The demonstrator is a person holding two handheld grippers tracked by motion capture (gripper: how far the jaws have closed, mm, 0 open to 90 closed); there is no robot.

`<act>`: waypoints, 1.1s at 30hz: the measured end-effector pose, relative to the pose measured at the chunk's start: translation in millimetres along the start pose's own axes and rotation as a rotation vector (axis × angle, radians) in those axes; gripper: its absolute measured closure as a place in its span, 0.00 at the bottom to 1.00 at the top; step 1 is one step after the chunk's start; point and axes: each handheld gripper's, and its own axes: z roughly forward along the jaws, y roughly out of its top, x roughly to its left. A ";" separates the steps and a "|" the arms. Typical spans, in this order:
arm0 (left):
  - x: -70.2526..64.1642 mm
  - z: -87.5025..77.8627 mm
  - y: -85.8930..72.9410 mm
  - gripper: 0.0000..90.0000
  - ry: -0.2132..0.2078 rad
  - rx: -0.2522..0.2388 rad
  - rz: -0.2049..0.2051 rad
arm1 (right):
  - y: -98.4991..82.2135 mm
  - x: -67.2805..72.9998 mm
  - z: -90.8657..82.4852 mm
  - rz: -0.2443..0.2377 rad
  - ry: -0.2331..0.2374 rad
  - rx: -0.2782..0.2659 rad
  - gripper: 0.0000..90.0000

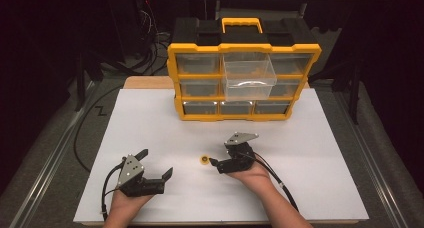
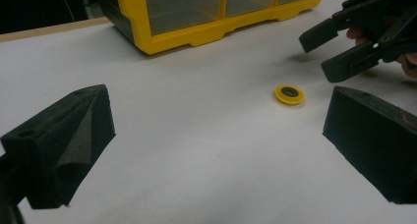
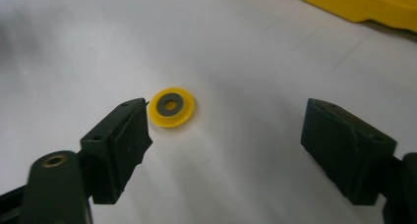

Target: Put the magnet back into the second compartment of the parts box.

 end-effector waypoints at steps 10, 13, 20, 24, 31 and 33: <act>1.3 -1.2 0.4 0.00 -0.002 -0.009 -0.001 | 6.7 16.4 10.1 -0.049 0.057 0.025 0.46; 0.9 -1.6 0.6 0.00 -0.002 -0.012 -0.001 | 7.7 19.8 16.4 -0.050 0.073 0.041 0.51; 0.6 -2.6 0.2 0.00 -0.004 -0.008 0.004 | 11.7 24.7 24.9 -0.071 0.055 0.067 0.59; 0.6 -3.3 0.5 0.00 -0.003 -0.011 0.004 | 11.8 28.7 29.7 -0.114 0.034 0.087 0.62; 1.1 -2.9 0.3 0.00 -0.006 -0.012 -0.001 | 11.6 32.1 31.1 -0.136 0.008 0.094 0.63; 0.9 -2.8 0.3 0.00 -0.006 -0.011 0.003 | 11.7 32.4 31.4 -0.135 0.007 0.095 0.64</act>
